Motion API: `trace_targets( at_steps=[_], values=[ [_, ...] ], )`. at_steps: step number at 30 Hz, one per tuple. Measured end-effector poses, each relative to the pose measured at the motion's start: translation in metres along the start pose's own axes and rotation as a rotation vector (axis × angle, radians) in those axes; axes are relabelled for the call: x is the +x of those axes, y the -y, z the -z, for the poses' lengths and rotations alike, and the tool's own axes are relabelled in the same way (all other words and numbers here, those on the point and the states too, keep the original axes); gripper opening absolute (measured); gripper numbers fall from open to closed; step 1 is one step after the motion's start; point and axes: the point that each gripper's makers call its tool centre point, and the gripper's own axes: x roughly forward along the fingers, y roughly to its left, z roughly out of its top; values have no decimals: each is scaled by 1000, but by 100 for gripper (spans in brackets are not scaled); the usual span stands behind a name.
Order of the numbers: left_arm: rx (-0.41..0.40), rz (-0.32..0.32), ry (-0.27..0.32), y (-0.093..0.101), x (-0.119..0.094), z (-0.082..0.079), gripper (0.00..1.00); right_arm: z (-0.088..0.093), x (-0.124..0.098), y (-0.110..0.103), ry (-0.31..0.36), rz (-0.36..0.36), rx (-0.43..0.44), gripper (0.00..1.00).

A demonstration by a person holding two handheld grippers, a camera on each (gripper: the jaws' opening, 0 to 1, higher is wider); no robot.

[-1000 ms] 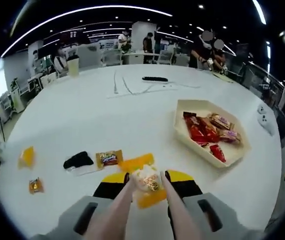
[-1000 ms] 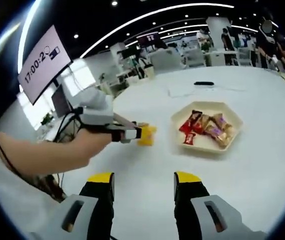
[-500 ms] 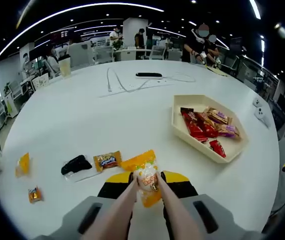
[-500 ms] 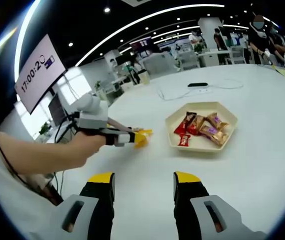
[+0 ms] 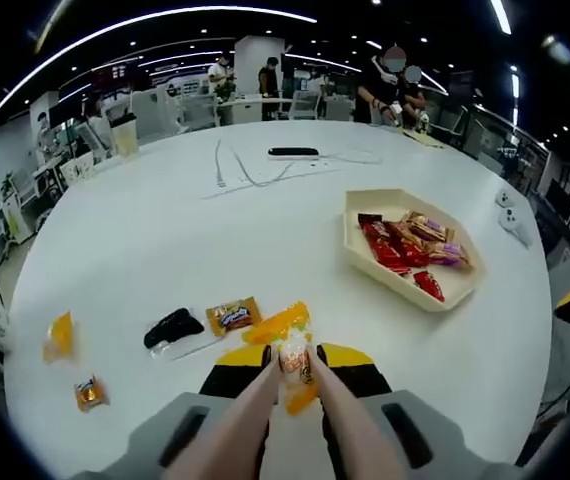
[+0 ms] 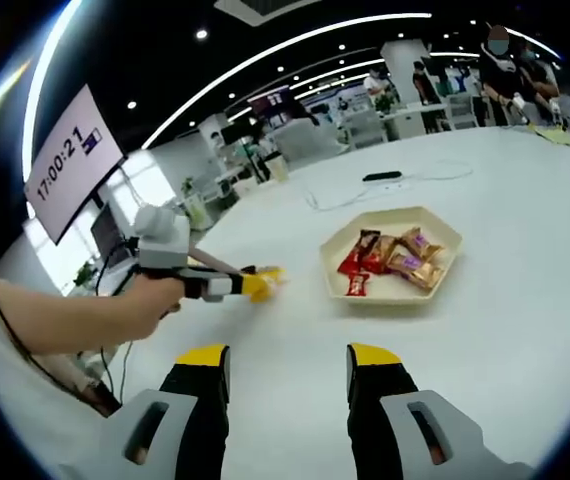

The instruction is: Place the target food into the container with the food tongs after gripping and lifting it, then release it inside without dropping or visibly crushing the food.

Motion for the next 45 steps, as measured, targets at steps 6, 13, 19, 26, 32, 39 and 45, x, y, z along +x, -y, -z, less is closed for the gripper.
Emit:
trace_targets(
  at_steps=[6,13,19,26,32,39,45],
  values=[
    [31,7,31,3,-15,-10,16,1,1,-5,0,-13,-4,46],
    [45,36,68,15,-29,-28,16,4,0,-12,2,-23,-10,46],
    [103,51,71,23,-32,-35,16,4,-5,-16,16,-21,-4,46],
    [91,79,93,32,-42,-45,16,10,-10,-18,24,-14,2,46],
    [128,90,118,43,-46,-60,17,15,-10,-21,29,-17,12,46],
    [151,139,135,73,-43,-72,17,19,-16,-23,37,-11,23,46],
    [188,182,156,96,-42,-89,17,24,-22,-21,43,5,34,46]
  ],
)
